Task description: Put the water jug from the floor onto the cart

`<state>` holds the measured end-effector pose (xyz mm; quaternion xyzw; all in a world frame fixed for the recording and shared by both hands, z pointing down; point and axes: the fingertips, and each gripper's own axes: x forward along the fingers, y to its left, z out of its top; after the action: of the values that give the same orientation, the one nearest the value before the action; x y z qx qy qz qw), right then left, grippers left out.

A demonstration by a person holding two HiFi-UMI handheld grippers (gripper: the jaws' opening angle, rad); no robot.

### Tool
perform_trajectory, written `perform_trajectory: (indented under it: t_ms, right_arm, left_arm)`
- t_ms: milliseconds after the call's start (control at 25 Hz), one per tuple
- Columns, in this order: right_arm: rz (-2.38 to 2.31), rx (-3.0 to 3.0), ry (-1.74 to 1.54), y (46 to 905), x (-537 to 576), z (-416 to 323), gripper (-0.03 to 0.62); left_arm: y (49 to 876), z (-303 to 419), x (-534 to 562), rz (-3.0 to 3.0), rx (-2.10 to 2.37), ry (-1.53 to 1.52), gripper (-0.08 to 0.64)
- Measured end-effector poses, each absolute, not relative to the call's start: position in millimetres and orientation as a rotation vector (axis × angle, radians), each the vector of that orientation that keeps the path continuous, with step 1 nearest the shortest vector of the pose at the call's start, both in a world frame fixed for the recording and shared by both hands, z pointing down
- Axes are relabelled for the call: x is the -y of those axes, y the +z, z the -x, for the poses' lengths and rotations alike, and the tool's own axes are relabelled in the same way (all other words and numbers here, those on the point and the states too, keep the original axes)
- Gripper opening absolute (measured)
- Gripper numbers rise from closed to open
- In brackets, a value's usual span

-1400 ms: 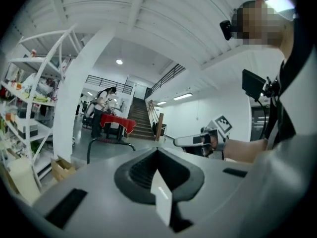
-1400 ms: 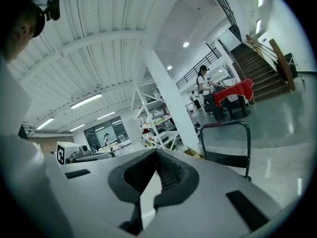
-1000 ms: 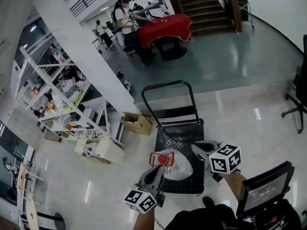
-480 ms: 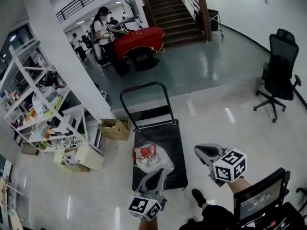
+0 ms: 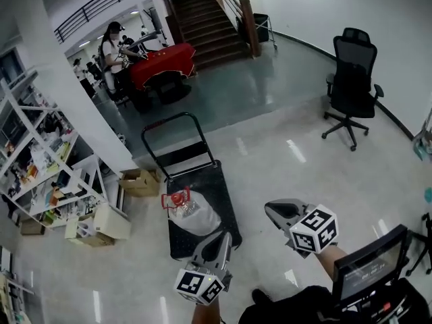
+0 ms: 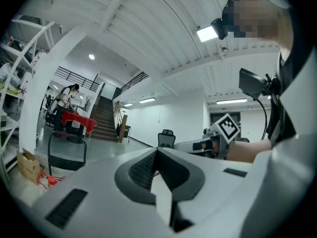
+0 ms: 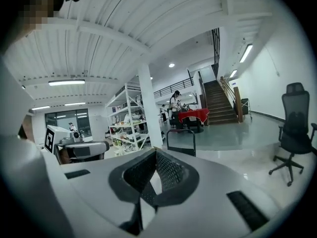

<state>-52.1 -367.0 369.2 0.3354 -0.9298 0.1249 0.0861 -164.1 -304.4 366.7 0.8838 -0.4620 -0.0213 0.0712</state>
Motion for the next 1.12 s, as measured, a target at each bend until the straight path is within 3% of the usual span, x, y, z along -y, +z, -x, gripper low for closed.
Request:
perform_trajectory:
  t_ms: [560, 1120]
  right_arm:
    - [-0.962, 2.826, 0.435, 377.3, 199.7, -153.5, 0.002]
    - [-1.033, 2.858, 0.37, 357.6, 41.3, -179.5, 0.002]
  left_arm:
    - [361.0, -42.4, 120.1, -2.634, 1.417, 0.006, 0.0]
    - [360.1, -66.6, -32.7, -2.688, 1.321, 0.005, 0.0]
